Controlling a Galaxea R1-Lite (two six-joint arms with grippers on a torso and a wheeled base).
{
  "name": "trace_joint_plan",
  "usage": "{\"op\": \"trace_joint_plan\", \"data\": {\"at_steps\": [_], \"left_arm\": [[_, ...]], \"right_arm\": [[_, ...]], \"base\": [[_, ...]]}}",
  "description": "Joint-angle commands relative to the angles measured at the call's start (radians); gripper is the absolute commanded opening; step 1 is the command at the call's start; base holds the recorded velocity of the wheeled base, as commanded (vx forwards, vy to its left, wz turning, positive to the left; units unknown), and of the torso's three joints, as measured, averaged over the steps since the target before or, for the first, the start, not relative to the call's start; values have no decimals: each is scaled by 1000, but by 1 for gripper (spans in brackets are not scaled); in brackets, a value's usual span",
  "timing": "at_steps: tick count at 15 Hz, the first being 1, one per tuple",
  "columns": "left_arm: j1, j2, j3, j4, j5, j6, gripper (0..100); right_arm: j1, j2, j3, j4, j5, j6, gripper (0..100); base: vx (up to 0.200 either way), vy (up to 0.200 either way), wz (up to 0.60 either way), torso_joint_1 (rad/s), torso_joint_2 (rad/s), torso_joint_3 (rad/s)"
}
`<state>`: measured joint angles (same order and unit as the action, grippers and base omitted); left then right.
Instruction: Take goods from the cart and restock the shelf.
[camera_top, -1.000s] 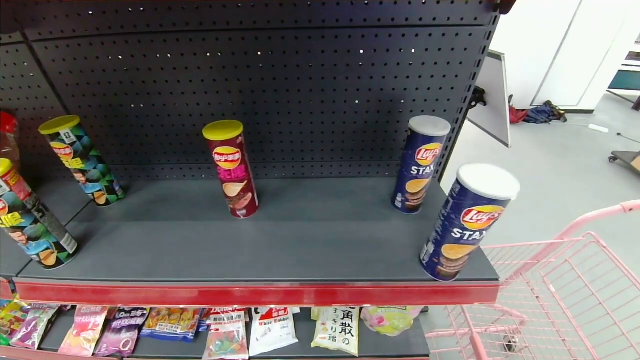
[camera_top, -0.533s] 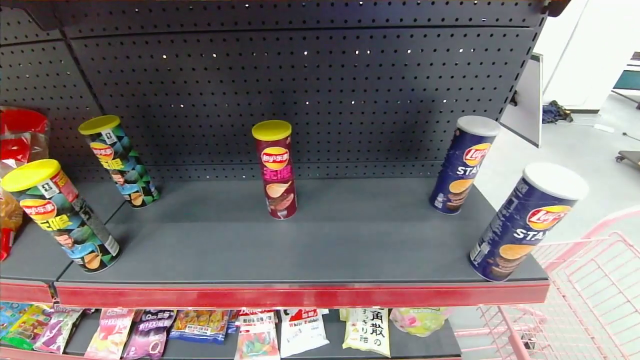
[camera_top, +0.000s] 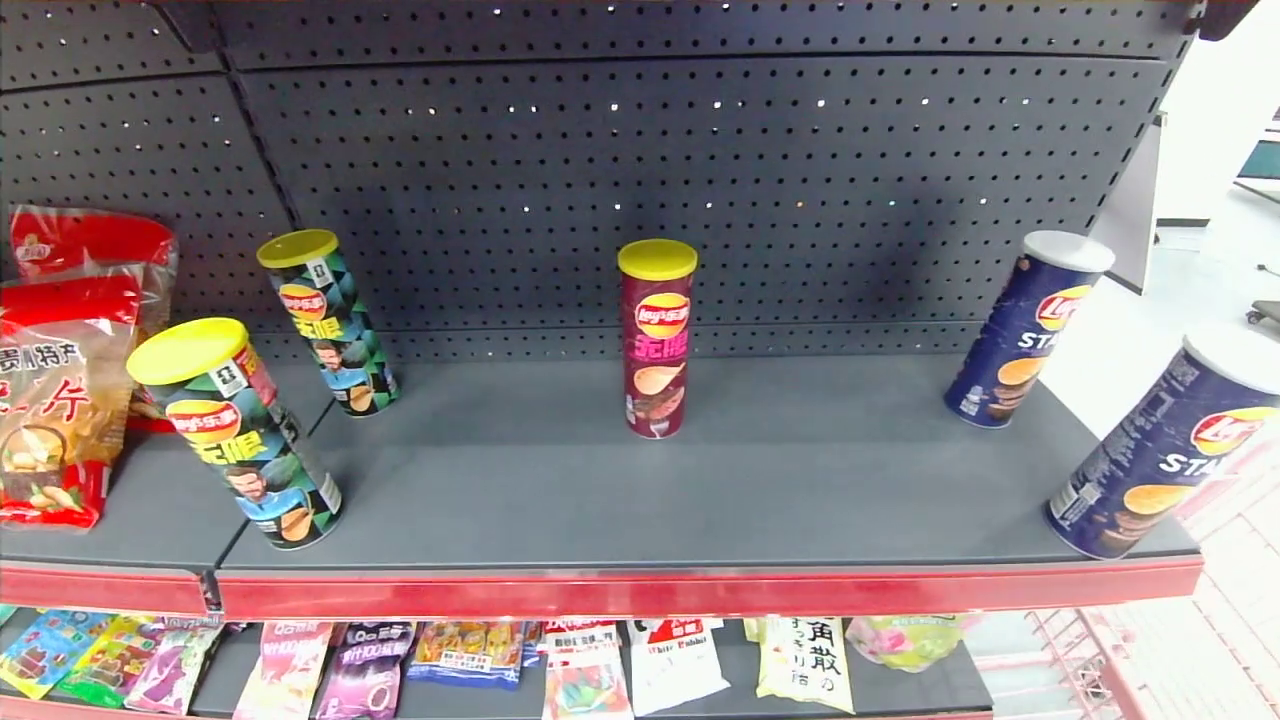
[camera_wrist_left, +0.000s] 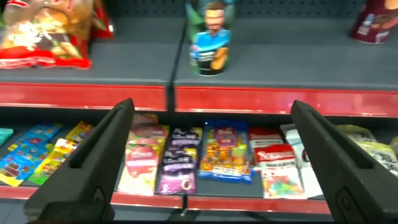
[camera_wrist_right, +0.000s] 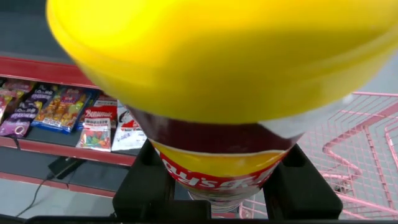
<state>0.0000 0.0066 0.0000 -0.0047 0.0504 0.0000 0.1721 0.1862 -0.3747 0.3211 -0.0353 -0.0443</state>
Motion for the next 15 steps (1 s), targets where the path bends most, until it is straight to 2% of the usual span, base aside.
{"op": "trace_joint_plan", "data": {"at_steps": [1,2,8,11,13,14,15], "left_arm": [[0,0,0,0,0,0,100],[0,0,0,0,0,0,100],[0,1,0,2,0,0,100],[-12,49,0,-1,-7,9,100],[-18,49,-2,0,-118,69,100],[-18,49,-2,0,-118,74,100],[-18,50,-2,-3,-144,72,100]], "right_arm": [[0,-4,2,3,-1,0,0],[0,-5,2,3,-1,0,0],[0,-86,56,6,-1,1,0],[24,-86,94,0,54,-5,0],[23,-86,126,-2,57,-5,0],[24,-85,137,-2,58,-5,0],[24,-79,148,-2,58,-5,0]], "base": [[0,200,0,2,2,-2],[0,200,0,-2,-2,2],[0,0,0,0,0,0],[0,0,0,0,0,0],[0,0,0,0,0,0],[0,0,0,0,0,0],[0,0,0,0,0,0]]}}
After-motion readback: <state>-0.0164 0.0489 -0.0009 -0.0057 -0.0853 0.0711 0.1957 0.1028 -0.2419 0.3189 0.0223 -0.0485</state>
